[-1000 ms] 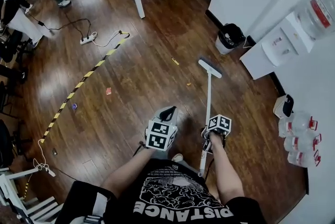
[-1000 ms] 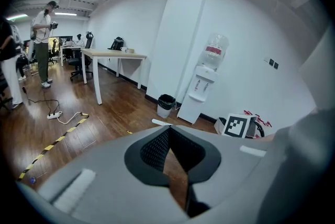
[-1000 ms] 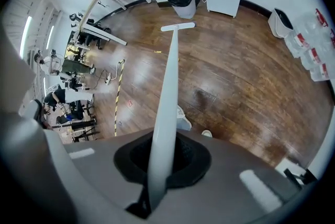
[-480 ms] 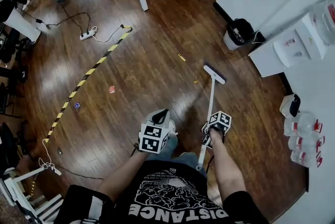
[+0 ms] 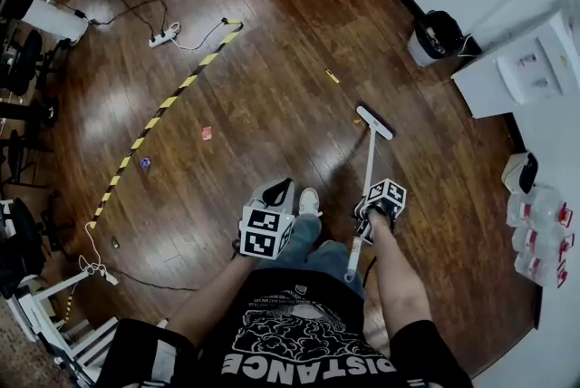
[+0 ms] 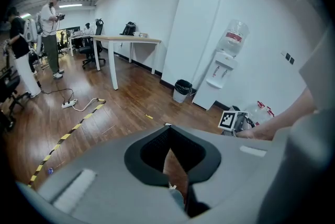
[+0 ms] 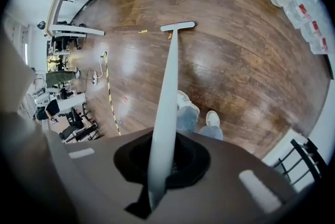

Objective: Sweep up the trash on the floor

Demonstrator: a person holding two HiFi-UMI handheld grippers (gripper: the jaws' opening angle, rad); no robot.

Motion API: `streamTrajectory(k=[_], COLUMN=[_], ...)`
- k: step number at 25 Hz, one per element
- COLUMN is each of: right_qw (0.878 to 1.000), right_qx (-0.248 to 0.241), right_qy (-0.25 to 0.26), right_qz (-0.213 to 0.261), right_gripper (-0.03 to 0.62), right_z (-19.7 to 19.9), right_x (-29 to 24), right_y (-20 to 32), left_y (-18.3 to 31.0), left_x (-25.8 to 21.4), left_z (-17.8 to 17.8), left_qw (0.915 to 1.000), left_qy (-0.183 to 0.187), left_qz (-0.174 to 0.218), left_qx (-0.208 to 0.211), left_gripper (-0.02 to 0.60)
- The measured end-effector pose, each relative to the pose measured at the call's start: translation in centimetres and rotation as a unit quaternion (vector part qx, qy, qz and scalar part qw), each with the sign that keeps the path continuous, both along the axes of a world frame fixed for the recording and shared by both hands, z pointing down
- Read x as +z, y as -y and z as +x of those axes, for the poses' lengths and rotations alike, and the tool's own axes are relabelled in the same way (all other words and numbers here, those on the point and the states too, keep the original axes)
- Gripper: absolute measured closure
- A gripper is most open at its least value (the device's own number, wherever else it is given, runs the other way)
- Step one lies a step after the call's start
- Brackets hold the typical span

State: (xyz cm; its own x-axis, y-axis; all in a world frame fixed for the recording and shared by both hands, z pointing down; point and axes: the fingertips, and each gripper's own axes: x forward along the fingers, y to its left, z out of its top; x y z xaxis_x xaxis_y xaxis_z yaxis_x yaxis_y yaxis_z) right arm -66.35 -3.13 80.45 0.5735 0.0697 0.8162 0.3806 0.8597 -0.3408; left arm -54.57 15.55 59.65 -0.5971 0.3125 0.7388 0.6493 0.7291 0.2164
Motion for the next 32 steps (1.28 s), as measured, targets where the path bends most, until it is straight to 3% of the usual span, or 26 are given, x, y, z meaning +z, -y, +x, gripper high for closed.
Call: streamTrajectory(k=[8, 20, 26, 32], right_qw=[0.999, 0.996, 0.993, 0.988], right_qx=[-0.008, -0.030, -0.050, -0.108], right_qy=[-0.034, -0.084, -0.104, -0.110], right_qz=[0.000, -0.003, 0.000, 0.010], right_gripper=[0.592, 0.592, 0.592, 0.592], right_z=[2.2, 9.2, 13.1, 16.0], right_x=[0.1, -1.5, -2.3, -2.5], right_y=[1.3, 4.2, 6.5, 9.2], left_y=[3.2, 9.4, 13.1, 15.6], left_x=[-0.1, 0.1, 0.9, 1.3], left_z=[1.9, 5.4, 10.2, 13.5], left_qw=[0.9998, 0.9984, 0.9955, 0.9901], left_qy=[-0.002, -0.014, -0.016, -0.015], left_qz=[-0.007, -0.036, -0.026, -0.019], left_qx=[-0.016, -0.042, -0.089, -0.138], left_gripper=[0.577, 0.577, 0.577, 0.577])
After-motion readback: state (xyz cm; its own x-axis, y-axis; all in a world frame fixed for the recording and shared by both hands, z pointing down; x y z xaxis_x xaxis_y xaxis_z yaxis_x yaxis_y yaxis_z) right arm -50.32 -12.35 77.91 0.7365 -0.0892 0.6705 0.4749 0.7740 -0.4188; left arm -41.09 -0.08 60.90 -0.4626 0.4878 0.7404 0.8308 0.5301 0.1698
